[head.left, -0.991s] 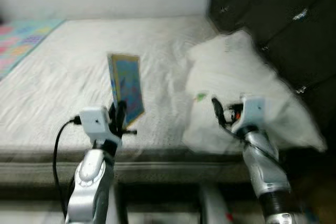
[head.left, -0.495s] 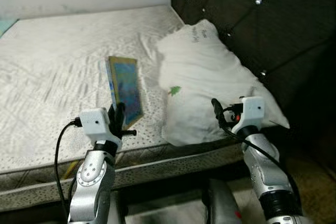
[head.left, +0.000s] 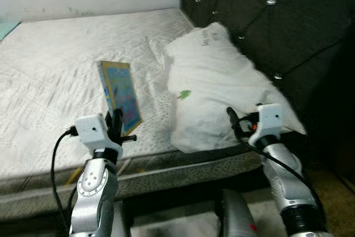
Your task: Clean up the room
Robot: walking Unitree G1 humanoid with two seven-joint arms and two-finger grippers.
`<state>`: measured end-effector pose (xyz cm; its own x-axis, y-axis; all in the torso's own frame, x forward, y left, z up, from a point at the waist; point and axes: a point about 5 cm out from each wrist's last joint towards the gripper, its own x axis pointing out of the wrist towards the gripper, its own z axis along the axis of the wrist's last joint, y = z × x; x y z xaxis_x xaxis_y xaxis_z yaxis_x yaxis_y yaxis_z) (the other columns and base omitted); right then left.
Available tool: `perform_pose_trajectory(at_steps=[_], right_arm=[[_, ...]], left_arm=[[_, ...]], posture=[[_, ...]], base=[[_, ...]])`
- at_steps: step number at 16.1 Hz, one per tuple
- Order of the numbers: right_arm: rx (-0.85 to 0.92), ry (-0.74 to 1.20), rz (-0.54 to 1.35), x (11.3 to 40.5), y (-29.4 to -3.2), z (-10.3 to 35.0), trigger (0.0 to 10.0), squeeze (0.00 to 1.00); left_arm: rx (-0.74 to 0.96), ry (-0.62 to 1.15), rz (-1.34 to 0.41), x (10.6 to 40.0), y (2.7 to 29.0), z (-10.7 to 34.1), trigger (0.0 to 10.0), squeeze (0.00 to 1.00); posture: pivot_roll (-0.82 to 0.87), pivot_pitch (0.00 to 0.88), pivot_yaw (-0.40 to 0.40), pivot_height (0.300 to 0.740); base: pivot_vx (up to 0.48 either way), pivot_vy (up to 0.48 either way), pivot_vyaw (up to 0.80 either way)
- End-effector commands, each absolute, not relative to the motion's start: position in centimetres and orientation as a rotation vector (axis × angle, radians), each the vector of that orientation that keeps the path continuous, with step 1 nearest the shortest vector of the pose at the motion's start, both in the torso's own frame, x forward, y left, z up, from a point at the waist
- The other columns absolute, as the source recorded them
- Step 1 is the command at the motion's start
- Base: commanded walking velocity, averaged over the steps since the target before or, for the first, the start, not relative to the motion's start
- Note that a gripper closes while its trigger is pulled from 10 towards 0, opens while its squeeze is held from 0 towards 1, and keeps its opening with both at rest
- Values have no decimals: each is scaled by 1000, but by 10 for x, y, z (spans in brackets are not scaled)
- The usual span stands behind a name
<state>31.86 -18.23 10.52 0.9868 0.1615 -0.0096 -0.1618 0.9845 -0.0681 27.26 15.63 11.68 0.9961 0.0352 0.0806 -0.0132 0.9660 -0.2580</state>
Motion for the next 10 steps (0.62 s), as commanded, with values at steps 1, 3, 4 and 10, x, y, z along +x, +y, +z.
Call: perform_pose_trajectory(at_steps=[1, 3, 4, 10], right_arm=[[-63, -20, 197, 320, -173, 111, 10000, 0], [-76, -6, 191, 315, -180, 111, 10000, 0], [-90, 0, 191, 312, -184, 111, 10000, 0], [-208, 80, 125, 280, -235, 111, 10000, 0]], left_arm=[[-265, -116, 52, 273, 164, 122, 10000, 0], [-293, -88, 94, 276, 173, 119, 10000, 0], [-297, -59, 116, 278, 175, 116, 10000, 0], [-532, 182, 67, 307, 162, 93, 10000, 0]], posture=[[-182, 0, 19, 533], [-191, 0, 0, 533], [-197, 0, -12, 533], [-290, 0, -69, 533]], base=[[0, 0, 0], [0, 0, 0], [0, 0, 0], [0, 0, 0]])
